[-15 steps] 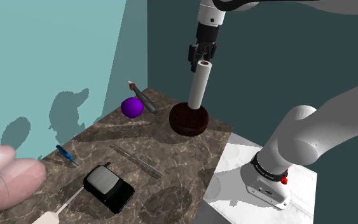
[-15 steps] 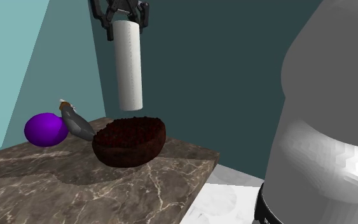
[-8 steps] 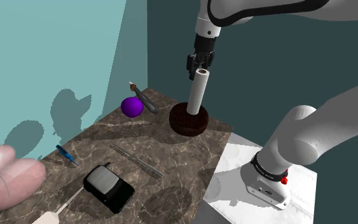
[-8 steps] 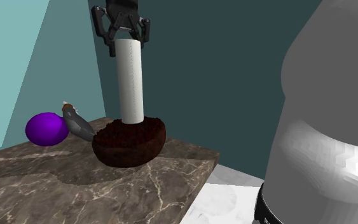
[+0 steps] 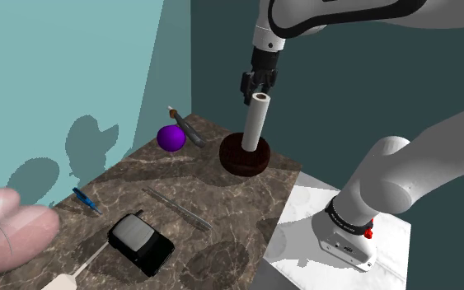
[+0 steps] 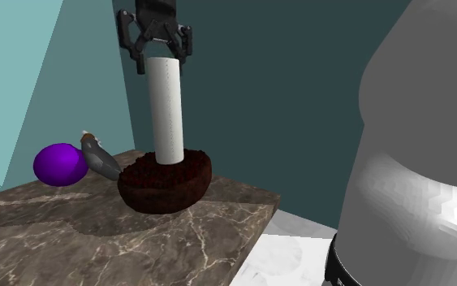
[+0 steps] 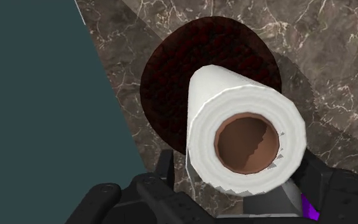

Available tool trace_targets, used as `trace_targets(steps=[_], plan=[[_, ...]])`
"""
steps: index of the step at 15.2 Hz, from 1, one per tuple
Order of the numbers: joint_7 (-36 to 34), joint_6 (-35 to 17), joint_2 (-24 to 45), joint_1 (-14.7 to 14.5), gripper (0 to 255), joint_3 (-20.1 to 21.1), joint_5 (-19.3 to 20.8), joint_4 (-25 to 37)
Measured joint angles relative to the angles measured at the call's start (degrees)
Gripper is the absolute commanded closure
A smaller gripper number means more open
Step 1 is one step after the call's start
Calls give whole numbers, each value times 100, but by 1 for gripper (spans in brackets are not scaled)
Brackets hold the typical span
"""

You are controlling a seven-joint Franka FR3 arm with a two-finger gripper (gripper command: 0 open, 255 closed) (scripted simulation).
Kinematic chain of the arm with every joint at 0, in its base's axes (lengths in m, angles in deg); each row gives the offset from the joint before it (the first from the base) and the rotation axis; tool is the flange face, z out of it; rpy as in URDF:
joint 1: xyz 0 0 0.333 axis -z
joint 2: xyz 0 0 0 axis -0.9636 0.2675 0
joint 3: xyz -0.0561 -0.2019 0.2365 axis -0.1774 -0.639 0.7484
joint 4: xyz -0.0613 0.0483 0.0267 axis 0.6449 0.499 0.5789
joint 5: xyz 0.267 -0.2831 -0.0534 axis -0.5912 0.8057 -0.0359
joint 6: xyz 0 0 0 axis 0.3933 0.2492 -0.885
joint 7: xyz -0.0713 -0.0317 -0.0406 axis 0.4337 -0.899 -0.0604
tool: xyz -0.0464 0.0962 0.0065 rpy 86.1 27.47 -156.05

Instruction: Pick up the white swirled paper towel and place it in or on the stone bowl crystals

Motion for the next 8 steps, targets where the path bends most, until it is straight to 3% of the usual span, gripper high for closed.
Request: trace_targets(steps=[5, 8], plan=[[0, 0, 0, 0, 0, 0, 0, 0], [7, 392, 10, 11, 0, -20, 12, 409]])
